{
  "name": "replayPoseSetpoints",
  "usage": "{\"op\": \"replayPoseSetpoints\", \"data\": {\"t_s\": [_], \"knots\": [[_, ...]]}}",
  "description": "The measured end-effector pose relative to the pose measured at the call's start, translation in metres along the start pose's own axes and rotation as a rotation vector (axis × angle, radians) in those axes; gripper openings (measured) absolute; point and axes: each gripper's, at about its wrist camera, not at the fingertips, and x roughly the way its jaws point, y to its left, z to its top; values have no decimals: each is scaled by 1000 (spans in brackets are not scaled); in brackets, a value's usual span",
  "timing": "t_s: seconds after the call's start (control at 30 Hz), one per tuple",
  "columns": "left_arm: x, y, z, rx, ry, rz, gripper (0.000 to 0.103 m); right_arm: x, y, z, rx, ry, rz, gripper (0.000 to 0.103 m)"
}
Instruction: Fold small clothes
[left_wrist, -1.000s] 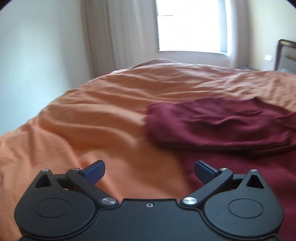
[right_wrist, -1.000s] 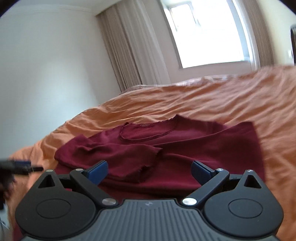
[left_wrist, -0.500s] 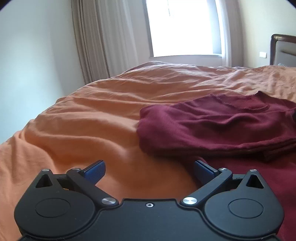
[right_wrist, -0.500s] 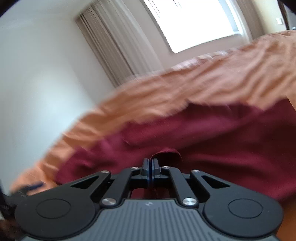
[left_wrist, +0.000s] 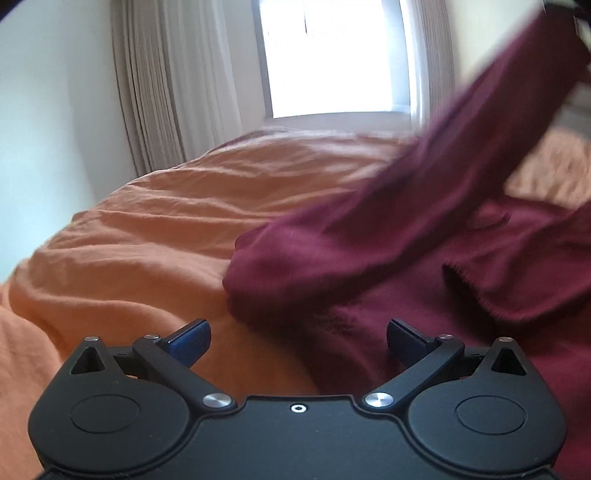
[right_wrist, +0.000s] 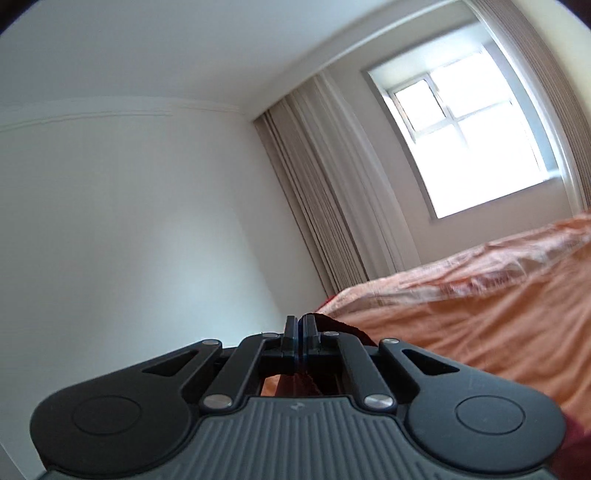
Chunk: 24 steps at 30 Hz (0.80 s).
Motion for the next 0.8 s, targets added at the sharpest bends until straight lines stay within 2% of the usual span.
{"op": "replayPoseSetpoints", "data": {"t_s": [0.1,0.27,0.37,0.47,0.6,0.7,0.77,0.8], "knots": [[10,-5,5,10,3,56,97,0,8,7,-57,12,-6,3],[13,13,17,-79,-34,181,89,-2,4,-4,-116,53,-57,3],[9,33,20,-170,-59,183,81,-4,-13,-23,-103,98,-98,3],[5,40,18,-198,-22,221,81,-2,-34,-49,-102,173,-134,3],[5,44,5,-175,84,165,82,-5,-57,-94,-126,333,-160,3],[0,52,-7,-179,117,124,87,-17,-67,-121,-105,429,-162,5],[-7,59,-13,-205,130,101,92,-20,-71,-131,-109,458,-162,12],[-12,62,-16,-220,139,89,95,-22,-71,-132,-117,464,-168,27]]}}
